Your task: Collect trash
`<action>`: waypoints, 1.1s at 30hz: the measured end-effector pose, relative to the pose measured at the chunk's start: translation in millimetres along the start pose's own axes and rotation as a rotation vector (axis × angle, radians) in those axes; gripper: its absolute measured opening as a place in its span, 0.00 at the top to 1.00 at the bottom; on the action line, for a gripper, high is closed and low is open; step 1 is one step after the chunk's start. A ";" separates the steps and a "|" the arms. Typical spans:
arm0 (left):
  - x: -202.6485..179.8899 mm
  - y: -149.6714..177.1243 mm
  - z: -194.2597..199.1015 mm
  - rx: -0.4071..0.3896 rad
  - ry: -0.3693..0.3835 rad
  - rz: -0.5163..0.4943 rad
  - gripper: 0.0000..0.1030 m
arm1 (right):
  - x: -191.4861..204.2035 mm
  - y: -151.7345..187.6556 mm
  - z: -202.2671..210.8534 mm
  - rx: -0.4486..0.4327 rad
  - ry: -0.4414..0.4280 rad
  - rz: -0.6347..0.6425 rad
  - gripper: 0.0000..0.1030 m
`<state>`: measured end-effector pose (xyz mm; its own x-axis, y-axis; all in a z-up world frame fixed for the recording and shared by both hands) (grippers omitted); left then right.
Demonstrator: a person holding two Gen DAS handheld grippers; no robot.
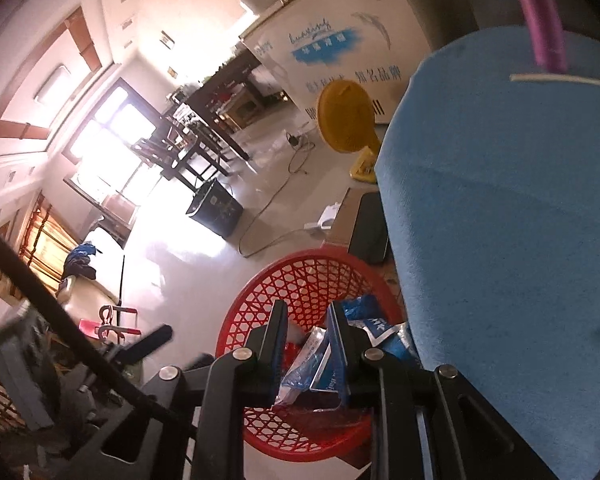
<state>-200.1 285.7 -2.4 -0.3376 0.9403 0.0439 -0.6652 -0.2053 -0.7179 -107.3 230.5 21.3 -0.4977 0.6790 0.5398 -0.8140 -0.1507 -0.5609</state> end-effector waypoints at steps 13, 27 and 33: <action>-34.9 -63.5 106.1 -0.276 -0.114 -0.074 0.21 | 12.5 -15.4 116.8 -0.217 0.022 0.054 0.77; -67.9 -81.5 165.2 -0.356 -0.153 -0.091 0.21 | 17.3 -1.9 244.4 -0.419 0.264 0.187 0.19; -110.0 -92.5 173.0 -0.390 -0.090 -0.153 0.20 | 2.5 -5.1 305.1 -0.503 0.449 0.210 0.19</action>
<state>-216.7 154.2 179.4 -0.3226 0.9211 0.2180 -0.4164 0.0687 -0.9066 -195.8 13.7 217.0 -0.3691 0.9191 0.1383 -0.4234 -0.0338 -0.9053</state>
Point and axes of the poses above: each gripper's, at about its wrist camera, not at the fingertips, and z roughly against the way its jaws point, x to its left, y to its underside, the point moved 8 cm from there along -z, roughly the way its jaws point, and after that the axes turned 7 degrees about -x, right-handed, at the moved point
